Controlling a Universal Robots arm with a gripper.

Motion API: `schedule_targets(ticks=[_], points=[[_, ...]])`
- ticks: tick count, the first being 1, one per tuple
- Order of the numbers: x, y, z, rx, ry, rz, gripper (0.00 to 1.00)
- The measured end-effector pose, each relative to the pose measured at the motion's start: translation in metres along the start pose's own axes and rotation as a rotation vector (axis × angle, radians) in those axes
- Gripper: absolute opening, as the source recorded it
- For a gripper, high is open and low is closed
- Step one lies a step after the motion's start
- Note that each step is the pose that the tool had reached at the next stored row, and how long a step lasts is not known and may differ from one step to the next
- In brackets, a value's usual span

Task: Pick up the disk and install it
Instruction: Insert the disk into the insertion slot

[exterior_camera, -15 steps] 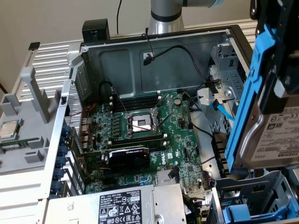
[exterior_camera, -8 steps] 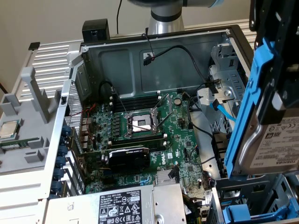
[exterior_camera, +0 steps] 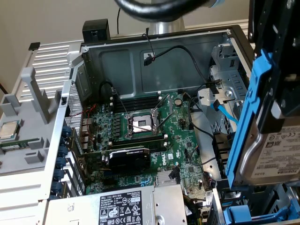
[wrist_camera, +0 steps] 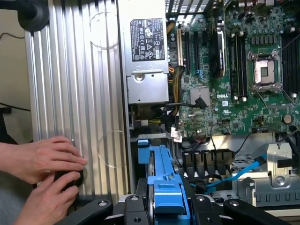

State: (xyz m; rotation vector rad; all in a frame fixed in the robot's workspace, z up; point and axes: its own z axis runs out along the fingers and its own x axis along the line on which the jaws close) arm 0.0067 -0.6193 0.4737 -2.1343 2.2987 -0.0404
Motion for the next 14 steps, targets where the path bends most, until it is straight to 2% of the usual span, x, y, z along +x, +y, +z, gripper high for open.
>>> schedule_targets(ticks=[1,2,10,14], points=[[-0.002,0.0001,0.0,0.0002,0.004,-0.001,0.37],[-0.0023,0.0001,0.0,0.0003,0.0042,-0.001,0.37],[-0.0065,0.0005,0.0019,-0.0004,0.0029,-0.008,0.37],[-0.0078,0.0006,0.0024,0.0001,0.0018,-0.042,0.37]])
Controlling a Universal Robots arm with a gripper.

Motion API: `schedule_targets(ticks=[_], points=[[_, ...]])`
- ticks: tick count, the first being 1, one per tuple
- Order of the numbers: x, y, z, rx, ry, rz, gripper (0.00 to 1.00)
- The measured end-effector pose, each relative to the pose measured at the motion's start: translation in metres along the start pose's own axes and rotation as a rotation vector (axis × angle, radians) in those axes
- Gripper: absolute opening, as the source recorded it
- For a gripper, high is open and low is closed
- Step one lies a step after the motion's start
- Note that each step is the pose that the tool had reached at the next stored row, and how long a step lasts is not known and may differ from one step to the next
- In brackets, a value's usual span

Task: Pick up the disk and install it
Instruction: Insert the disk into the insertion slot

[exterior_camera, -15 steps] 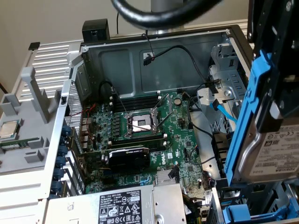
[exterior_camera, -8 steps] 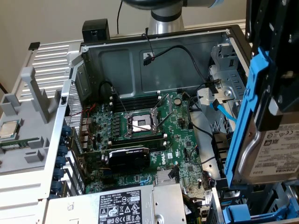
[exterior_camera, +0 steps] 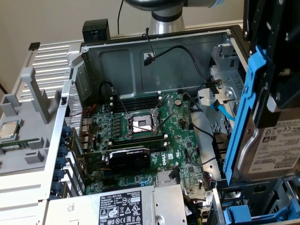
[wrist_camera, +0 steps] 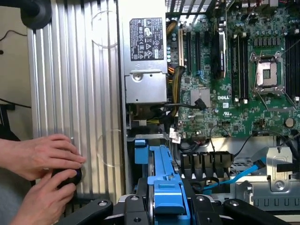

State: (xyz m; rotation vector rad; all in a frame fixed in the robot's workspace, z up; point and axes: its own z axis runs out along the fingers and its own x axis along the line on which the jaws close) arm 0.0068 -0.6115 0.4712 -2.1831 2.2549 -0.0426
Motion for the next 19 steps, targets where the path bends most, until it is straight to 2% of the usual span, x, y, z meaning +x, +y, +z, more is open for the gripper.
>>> schedule_targets(ticks=[4,8,11,16,19], points=[[0.0,0.0,0.0012,0.0009,-0.0021,-0.053,0.37],[0.0,0.0002,0.0061,0.0008,-0.0029,-0.052,0.37],[0.0,0.0003,0.0107,0.0008,-0.0062,-0.047,0.37],[0.001,0.0003,0.0131,0.0001,-0.0109,-0.007,0.37],[0.002,0.0003,0.014,0.0,-0.0124,-0.004,0.37]])
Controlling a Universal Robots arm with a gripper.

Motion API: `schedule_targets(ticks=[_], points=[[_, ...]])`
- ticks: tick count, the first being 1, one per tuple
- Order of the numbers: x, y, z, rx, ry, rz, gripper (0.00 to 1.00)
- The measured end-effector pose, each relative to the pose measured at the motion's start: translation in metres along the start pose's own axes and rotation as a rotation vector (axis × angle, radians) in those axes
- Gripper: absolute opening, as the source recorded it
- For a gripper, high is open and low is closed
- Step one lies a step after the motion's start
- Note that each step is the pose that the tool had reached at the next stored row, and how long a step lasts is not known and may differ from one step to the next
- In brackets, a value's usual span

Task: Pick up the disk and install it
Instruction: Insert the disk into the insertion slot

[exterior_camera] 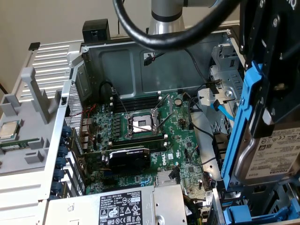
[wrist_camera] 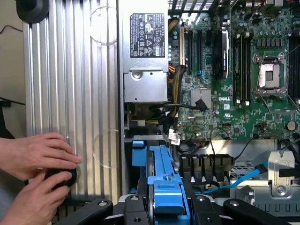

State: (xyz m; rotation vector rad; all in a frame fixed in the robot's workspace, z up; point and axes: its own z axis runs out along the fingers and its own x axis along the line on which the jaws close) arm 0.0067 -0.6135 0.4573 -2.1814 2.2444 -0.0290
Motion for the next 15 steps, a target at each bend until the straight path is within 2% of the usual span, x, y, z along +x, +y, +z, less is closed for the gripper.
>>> schedule_targets(ticks=[6,12,15], points=[[0.0012,0.0,0.0042,-0.0002,-0.0008,0.004,0.37],[0.002,-0.0007,0.0069,-0.0004,-0.0054,0.021,0.37],[0.0016,-0.0007,0.0085,-0.0004,-0.0055,0.027,0.37]])
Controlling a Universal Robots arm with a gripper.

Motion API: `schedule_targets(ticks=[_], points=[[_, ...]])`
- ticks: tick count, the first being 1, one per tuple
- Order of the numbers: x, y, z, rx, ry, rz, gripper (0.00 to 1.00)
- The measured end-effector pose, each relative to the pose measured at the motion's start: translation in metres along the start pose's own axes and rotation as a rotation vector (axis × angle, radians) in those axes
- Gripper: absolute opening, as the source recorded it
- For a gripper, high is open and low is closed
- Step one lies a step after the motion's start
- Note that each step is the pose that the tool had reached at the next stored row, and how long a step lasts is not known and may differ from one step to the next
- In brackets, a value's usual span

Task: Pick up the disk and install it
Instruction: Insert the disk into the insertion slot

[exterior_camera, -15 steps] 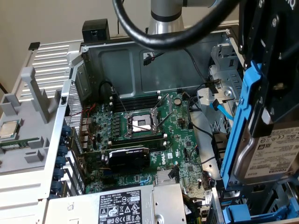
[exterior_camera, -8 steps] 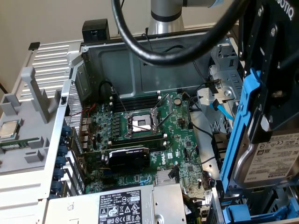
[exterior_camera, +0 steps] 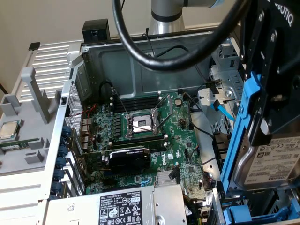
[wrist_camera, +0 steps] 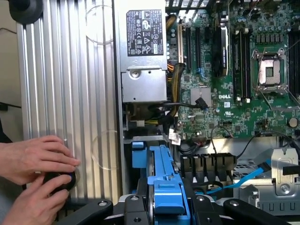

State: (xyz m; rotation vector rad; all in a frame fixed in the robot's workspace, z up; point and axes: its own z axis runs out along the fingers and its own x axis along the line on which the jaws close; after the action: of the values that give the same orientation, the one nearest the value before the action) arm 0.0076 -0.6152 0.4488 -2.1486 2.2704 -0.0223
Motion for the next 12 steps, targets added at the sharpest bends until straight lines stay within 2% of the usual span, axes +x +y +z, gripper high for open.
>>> schedule_targets(ticks=[12], points=[[-0.0009,0.0,0.0026,0.0,-0.0006,0.002,0.37]])
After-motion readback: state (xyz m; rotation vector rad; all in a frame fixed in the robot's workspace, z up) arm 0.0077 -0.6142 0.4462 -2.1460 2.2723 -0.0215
